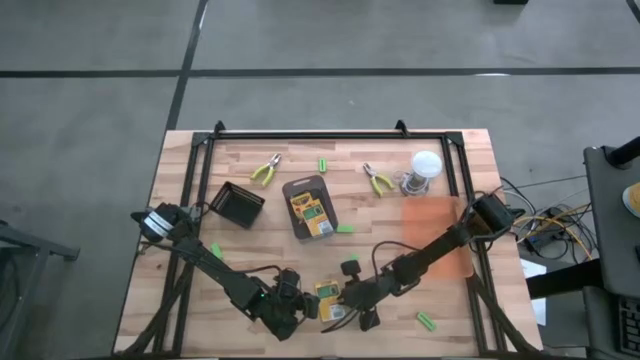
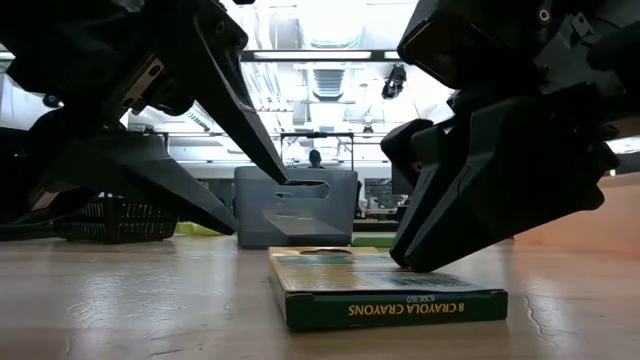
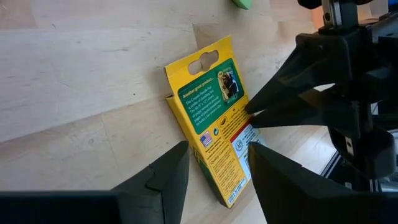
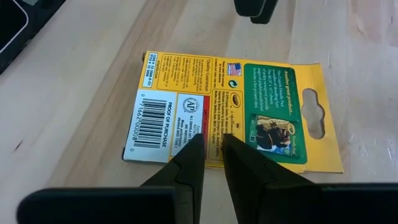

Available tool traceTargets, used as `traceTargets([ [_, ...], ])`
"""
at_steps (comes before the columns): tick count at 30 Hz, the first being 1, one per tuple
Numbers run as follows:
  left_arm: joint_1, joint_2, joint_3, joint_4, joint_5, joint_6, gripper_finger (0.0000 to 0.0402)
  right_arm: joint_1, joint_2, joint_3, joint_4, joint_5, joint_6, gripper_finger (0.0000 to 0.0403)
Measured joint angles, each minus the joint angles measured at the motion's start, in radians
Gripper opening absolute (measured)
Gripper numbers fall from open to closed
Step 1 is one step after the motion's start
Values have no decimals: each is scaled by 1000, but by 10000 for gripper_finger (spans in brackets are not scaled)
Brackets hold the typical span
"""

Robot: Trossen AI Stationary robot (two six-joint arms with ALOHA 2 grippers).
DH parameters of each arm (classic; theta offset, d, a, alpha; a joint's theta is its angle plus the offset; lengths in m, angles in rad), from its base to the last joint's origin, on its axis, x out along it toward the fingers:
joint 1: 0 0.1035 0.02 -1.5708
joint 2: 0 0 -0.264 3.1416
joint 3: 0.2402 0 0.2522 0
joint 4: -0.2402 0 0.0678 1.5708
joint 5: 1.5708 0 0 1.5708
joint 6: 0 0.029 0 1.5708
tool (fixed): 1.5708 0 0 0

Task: Pick & Place School Supplies
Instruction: Put the yellow crayon box into the black transparent bin

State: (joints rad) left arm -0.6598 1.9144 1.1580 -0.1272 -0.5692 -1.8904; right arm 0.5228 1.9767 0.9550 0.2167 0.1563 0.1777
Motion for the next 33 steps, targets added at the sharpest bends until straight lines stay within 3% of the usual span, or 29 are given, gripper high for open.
traceTargets([
  [7, 0, 0, 0, 4, -4, -2, 170, 0, 0, -5, -11, -1, 33, 57],
  [12, 0, 0, 0, 4, -78, 15, 170, 0, 0, -4, -16, -3, 40, 57],
  [27, 0, 0, 0, 7, -84, 123, 170, -1, -2, 7, -35, -31, 52, 57],
  [33, 0, 0, -1, 13, -84, 93, 170, 0, -2, 7, -37, -32, 52, 57],
])
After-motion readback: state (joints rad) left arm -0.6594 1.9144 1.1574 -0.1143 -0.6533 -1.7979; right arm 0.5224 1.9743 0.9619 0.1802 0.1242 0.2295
